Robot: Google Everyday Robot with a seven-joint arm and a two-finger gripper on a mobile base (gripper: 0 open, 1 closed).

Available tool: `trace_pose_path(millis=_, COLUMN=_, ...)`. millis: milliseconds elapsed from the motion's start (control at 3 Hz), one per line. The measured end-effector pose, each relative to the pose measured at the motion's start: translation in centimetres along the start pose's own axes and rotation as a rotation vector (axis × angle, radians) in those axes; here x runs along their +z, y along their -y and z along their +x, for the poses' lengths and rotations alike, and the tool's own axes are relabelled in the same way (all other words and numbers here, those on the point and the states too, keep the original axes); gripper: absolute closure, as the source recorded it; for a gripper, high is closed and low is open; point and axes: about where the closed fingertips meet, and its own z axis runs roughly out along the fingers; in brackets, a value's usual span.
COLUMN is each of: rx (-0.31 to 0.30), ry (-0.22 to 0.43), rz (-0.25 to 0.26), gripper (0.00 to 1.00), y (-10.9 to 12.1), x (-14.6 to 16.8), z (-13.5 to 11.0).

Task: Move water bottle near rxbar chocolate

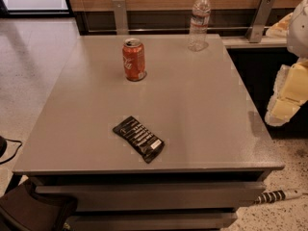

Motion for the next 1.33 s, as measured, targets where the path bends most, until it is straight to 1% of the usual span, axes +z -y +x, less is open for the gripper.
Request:
trace_pose_path(millis=333, rx=0.001, ry=0.001, rz=0.003, gripper=0.00, y=0.1, x=0.0, z=0.0)
trace_pose_path(millis=667, rx=0.037, ry=0.046, rz=0.043, gripper=0.00, y=1.5, x=0.4, z=0.4)
trace_pose_path(millis=1000, rx=0.195, ry=0.219, rz=0.111, gripper=0.00, y=6.0, x=3.0, z=2.8)
trace_pose_path(millis=1333, rx=0.318, ry=0.499, rz=0.226, gripper=0.00, y=13.7, x=5.5, z=2.7)
